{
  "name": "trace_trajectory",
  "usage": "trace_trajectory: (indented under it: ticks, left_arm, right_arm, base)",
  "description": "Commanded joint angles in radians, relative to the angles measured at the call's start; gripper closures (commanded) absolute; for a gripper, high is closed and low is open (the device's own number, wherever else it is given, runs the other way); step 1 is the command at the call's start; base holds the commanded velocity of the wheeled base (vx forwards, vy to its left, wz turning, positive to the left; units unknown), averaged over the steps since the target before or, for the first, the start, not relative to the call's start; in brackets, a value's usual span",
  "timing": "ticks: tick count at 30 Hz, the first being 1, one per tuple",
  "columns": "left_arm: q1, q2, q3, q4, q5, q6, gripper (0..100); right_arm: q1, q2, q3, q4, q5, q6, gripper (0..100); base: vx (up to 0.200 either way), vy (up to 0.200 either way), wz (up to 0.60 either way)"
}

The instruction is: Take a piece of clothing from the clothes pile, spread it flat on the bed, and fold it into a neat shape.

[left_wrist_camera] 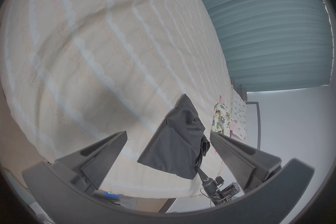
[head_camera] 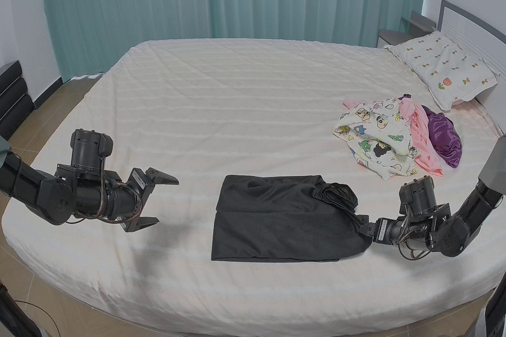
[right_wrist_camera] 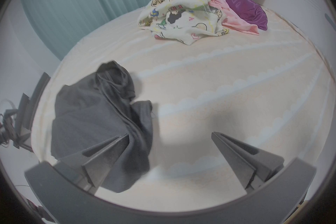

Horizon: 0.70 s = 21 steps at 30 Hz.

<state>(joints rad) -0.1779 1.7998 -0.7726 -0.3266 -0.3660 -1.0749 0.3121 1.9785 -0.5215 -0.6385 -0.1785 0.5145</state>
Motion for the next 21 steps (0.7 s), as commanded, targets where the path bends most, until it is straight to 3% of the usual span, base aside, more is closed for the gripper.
trace_trajectory:
  ticks: [1,4,11,12,15,21]
  left_arm:
    - [0.000,0.003,-0.001,0.000,-0.001,0.000,0]
    - [0.000,0.006,-0.001,0.000,-0.001,0.000,0]
    - [0.001,0.012,-0.001,-0.002,0.001,0.000,0]
    - [0.000,0.013,-0.001,-0.002,0.001,0.000,0]
    - [0.000,0.012,0.001,-0.002,0.001,0.000,0]
    - [0.000,0.018,-0.001,-0.002,0.001,0.000,0]
  right_arm:
    - [0.021,-0.118,-0.003,0.000,0.065,0.039,0]
    - [0.030,-0.129,-0.040,0.000,0.109,0.050,0]
    - [0.051,-0.067,-0.195,0.008,0.122,0.096,0]
    - [0.090,0.005,-0.288,0.014,0.132,0.190,0]
    - [0.140,0.083,-0.359,0.023,0.132,0.272,0]
    - [0.170,0.212,-0.485,0.030,0.132,0.292,0]
  base:
    - [0.000,0.000,0.00]
    - [0.000,0.000,0.00]
    - [0.000,0.000,0.00]
    - [0.000,0.000,0.00]
    - [0.000,0.000,0.00]
    - [0.000,0.000,0.00]
